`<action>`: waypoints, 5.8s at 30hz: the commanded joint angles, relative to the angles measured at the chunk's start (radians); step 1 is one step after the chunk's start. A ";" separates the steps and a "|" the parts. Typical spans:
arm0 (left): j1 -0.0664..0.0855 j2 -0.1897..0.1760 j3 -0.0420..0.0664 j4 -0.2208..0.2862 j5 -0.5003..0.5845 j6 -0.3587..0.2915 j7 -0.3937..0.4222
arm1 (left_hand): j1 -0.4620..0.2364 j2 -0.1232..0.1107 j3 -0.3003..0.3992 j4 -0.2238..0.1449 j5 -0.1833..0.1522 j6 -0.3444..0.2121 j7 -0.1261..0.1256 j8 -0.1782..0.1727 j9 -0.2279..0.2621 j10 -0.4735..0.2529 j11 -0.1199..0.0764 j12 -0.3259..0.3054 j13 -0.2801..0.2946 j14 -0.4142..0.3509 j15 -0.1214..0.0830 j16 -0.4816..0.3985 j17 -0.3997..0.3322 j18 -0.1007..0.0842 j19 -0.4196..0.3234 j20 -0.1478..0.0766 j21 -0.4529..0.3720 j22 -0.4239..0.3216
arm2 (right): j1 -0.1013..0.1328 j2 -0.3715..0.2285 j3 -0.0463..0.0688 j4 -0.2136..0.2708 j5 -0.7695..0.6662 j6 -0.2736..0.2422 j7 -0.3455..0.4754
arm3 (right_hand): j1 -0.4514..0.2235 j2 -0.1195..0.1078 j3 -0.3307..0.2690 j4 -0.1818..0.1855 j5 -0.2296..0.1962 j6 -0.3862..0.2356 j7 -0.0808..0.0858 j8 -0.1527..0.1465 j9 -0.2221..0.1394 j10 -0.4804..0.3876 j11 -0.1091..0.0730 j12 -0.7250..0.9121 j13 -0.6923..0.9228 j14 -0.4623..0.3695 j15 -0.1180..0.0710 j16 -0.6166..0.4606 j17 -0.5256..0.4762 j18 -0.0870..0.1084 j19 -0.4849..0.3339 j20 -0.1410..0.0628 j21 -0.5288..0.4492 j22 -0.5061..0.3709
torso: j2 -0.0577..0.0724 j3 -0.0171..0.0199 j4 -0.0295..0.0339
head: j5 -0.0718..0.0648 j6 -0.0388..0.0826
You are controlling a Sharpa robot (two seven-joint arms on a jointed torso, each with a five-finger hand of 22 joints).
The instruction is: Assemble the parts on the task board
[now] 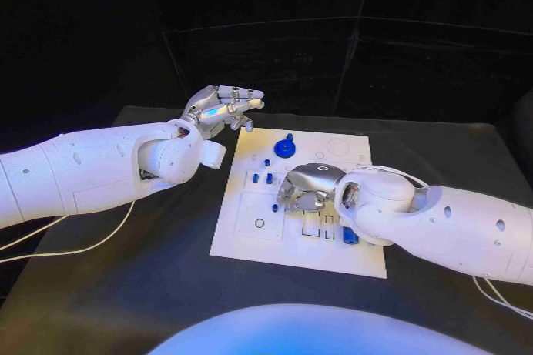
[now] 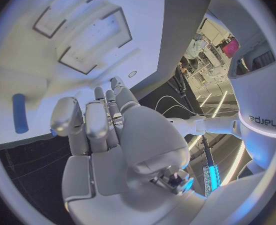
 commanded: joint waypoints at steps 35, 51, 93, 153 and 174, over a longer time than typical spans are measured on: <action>0.001 0.001 0.000 -0.003 0.001 0.024 -0.002 | -0.007 -0.001 -0.005 0.001 0.002 -0.008 0.001 0.001 -0.001 -0.006 0.000 0.004 0.001 -0.005 -0.001 -0.005 0.000 0.006 -0.005 0.002 -0.007 -0.002 | 0.066 -0.166 0.067 -0.004 0.028 0.126 -0.068 | -0.051 -0.098 -0.028 0.043 0.024 -0.057 -0.001 0.006 0.004 -0.114 0.002 0.071 0.007 -0.019 0.011 -0.068 -0.102 0.026 -0.063 0.005 -0.087 -0.115 | 0.001 -0.0012 0.0007 | -0.059 0.042; 0.001 0.002 0.000 -0.005 0.001 0.025 -0.002 | -0.007 -0.001 -0.005 0.001 0.002 -0.008 0.001 0.001 -0.001 -0.006 0.000 0.004 0.001 -0.005 -0.001 -0.005 0.000 0.006 -0.005 0.002 -0.007 -0.002 | 0.058 -0.143 0.063 -0.029 0.002 0.140 -0.090 | -0.011 -0.048 0.000 0.047 0.010 -0.030 -0.009 0.012 0.006 -0.073 -0.008 0.124 0.003 -0.008 0.001 -0.069 -0.105 0.019 -0.026 -0.004 -0.069 -0.086 | 0.002 -0.0001 0.0006 | -0.056 0.038; 0.001 0.002 0.000 -0.014 0.001 0.036 -0.010 | -0.005 0.001 -0.005 0.000 0.003 -0.008 0.001 0.001 -0.001 -0.008 0.000 0.006 0.001 -0.006 -0.001 -0.004 0.000 0.006 -0.006 0.003 -0.009 -0.003 | 0.049 -0.205 0.064 0.072 0.061 -0.103 -0.024 | 0.020 0.013 0.118 -0.001 -0.018 0.096 -0.037 0.015 0.003 0.116 -0.049 0.088 0.003 0.022 -0.032 0.022 -0.004 -0.016 0.078 -0.038 0.046 0.082 | 0.000 -0.0010 0.0013 | -0.046 0.028; 0.001 0.022 0.000 -0.019 0.001 0.041 -0.012 | -0.003 0.003 -0.004 -0.002 0.003 -0.008 0.001 0.002 0.000 -0.008 0.000 0.007 0.001 -0.006 -0.001 -0.004 0.000 0.006 -0.006 0.003 -0.009 -0.003 | -0.022 0.081 -0.021 0.015 -0.039 -0.018 0.033 | -0.002 0.002 0.138 0.002 -0.040 0.094 -0.035 0.007 0.002 0.119 -0.046 0.068 0.003 0.023 -0.030 0.028 0.001 -0.017 0.079 -0.035 0.051 0.089 | 0.002 -0.0010 0.0008 | 0.005 0.007; 0.001 0.020 0.001 -0.017 0.001 0.041 -0.013 | -0.003 0.003 -0.004 -0.002 0.003 -0.008 0.001 0.002 0.000 -0.008 0.000 0.007 0.001 -0.006 -0.001 -0.004 0.000 0.006 -0.006 0.003 -0.009 -0.003 | -0.024 0.100 -0.021 0.006 -0.056 0.041 0.003 | -0.060 -0.030 0.136 0.012 -0.037 0.044 -0.018 -0.001 -0.002 0.086 -0.029 0.031 0.001 0.014 -0.016 0.013 -0.028 -0.009 0.051 -0.024 0.030 0.054 | 0.001 -0.0016 0.0009 | 0.007 0.002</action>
